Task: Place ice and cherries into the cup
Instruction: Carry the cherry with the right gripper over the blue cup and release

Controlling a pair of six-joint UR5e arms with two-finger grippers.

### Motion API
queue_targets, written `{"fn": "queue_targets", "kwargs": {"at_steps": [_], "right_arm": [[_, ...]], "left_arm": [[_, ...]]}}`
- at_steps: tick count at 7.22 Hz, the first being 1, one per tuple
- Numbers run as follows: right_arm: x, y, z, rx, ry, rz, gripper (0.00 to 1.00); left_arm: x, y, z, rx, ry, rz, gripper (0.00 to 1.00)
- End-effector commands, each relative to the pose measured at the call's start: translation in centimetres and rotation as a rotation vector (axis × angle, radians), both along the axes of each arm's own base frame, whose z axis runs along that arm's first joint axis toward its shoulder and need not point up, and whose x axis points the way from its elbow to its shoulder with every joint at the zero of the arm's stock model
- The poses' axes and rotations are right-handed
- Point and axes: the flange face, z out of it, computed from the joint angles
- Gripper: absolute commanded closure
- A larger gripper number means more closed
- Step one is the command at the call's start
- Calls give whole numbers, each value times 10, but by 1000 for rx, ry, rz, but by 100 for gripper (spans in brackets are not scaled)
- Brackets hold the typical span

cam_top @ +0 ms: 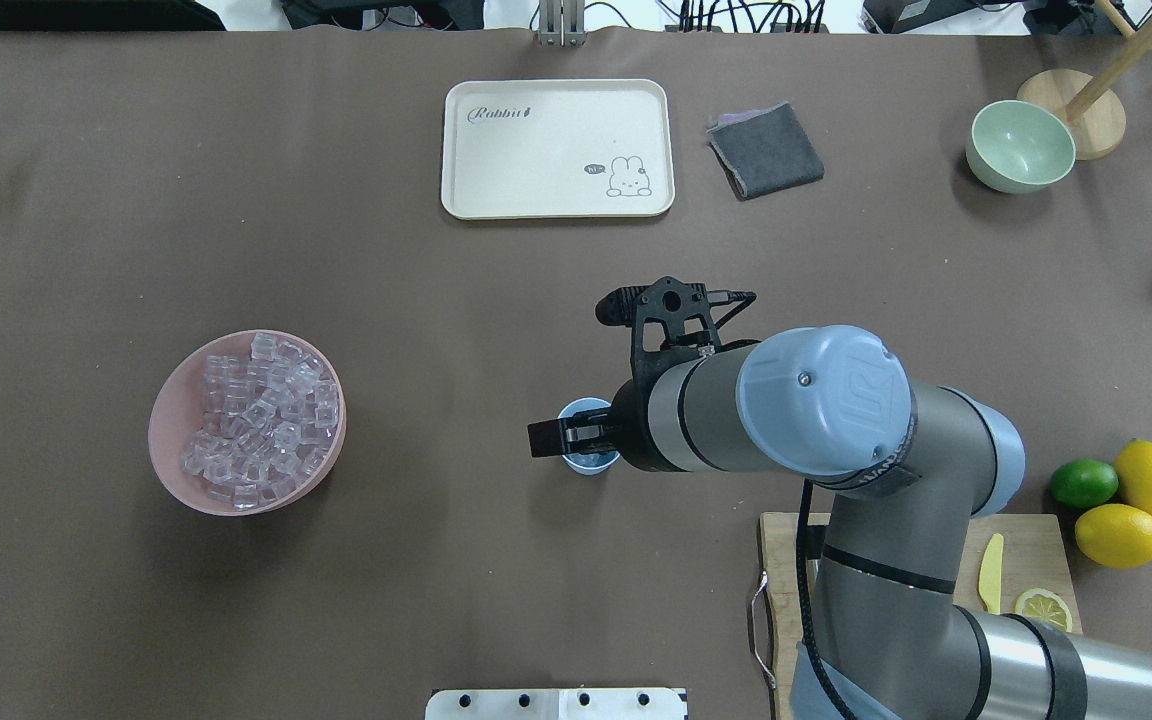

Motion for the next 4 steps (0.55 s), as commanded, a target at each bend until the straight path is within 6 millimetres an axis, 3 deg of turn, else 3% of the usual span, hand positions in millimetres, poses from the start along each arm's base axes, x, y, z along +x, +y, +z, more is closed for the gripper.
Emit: {"fn": "queue_targets", "kwargs": {"at_steps": [1,2,4], "right_arm": [[44,-42,10,-129,1,-110,0],[55,-52,23,-151,12,-108,0],[82,-73,62,-92,73,-104,0]], "left_arm": [[-3,1,1,-94,6,-100,2],[-2,0,-1,-195,7,-221,2],[3,0,30,-182,4,-224,2]]}}
